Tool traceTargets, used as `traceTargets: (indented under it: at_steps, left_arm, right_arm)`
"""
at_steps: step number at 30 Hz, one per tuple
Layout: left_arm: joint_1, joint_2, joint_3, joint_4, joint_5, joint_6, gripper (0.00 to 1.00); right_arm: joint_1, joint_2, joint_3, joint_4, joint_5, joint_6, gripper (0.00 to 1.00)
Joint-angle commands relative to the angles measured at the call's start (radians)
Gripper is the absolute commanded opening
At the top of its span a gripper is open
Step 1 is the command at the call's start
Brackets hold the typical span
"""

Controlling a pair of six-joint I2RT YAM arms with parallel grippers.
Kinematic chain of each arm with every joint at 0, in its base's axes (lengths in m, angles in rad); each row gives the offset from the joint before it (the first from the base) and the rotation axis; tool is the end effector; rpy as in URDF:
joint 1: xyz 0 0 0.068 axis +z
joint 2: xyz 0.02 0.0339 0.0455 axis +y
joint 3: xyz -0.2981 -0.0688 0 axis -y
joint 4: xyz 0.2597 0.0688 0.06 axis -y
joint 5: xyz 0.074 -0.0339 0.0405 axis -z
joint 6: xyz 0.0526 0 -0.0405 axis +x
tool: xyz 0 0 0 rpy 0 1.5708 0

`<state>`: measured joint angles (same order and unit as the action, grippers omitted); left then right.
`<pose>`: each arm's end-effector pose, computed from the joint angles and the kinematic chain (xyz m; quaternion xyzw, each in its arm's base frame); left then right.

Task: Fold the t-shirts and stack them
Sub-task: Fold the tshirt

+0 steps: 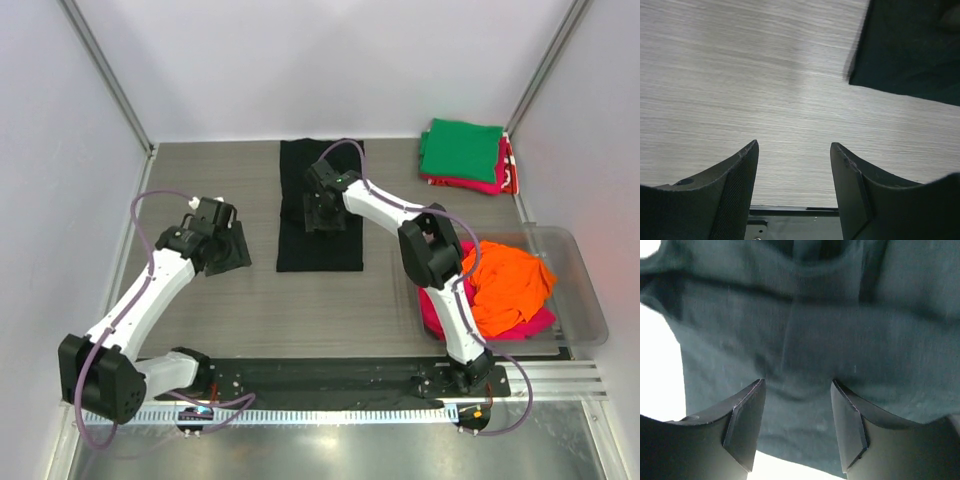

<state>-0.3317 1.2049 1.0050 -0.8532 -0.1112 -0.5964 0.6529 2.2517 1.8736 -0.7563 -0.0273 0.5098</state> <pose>0.2310 -0.0734 0.2894 -0.1415 0.9549 -0.0663 0.2526 0.4159 0.3199 0.1903 -0.0727 0.9735 0.1300 0.1736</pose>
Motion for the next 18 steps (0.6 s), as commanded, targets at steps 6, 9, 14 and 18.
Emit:
traceTargets:
  at_steps: [6,9,14,18]
  left_arm:
    - [0.002,-0.100,-0.080,0.023,-0.042,0.015,0.60]
    - [0.003,-0.114,-0.089,0.020,-0.032,0.006,0.60]
    - [0.002,-0.126,-0.088,0.042,0.033,-0.031,0.61]
    - [0.002,-0.119,-0.088,0.081,0.091,-0.052,0.61]
  right_arm:
    - [-0.021,0.138,0.291,-0.112,0.113,-0.043,0.61]
    - [-0.053,0.221,0.444,-0.156,0.151,-0.057,0.61]
    - [-0.108,0.276,0.714,-0.173,0.171,-0.063,0.62]
    - [-0.127,0.125,0.584,-0.108,0.191,-0.062,0.62]
